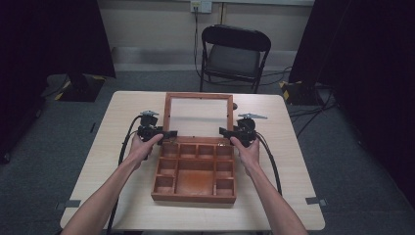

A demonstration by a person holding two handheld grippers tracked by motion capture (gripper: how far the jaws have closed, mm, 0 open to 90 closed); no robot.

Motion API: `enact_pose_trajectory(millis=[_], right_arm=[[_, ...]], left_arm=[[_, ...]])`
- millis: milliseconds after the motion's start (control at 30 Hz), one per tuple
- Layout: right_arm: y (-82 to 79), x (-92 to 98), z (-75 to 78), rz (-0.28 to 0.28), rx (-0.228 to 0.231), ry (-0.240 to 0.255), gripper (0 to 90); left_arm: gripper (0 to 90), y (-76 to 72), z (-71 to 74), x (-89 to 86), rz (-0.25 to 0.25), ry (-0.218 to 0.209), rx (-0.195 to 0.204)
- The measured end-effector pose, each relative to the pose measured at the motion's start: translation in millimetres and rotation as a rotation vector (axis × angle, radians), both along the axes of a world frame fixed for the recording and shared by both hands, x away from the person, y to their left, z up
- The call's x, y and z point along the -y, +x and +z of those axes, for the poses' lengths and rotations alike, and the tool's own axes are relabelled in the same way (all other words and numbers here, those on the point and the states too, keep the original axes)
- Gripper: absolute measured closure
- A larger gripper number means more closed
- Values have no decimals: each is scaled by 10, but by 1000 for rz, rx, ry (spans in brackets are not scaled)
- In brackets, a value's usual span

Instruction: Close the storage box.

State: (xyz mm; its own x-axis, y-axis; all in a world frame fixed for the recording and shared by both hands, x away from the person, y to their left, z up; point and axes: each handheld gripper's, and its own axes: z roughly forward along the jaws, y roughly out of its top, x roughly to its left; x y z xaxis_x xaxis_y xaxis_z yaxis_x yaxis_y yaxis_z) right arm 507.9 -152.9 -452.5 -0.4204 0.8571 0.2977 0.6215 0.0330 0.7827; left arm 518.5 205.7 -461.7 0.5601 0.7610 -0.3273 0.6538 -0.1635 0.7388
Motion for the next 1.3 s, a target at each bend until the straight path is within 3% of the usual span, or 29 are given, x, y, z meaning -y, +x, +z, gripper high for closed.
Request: enact_pose_trajectory(millis=[400,667,833,1300], right_arm=[[-55,75,103,20,30,23,453],[-108,106,142,41,58,38,455],[-126,121,176,46,56,54,457],[-207,171,258,65,73,52,567]], left_arm=[[407,-28,79,-60,6,-55,33],[417,-70,129,-77,-13,-42,69],[480,-89,150,-107,-13,-45,84],[583,-187,224,-175,-16,-47,112]])
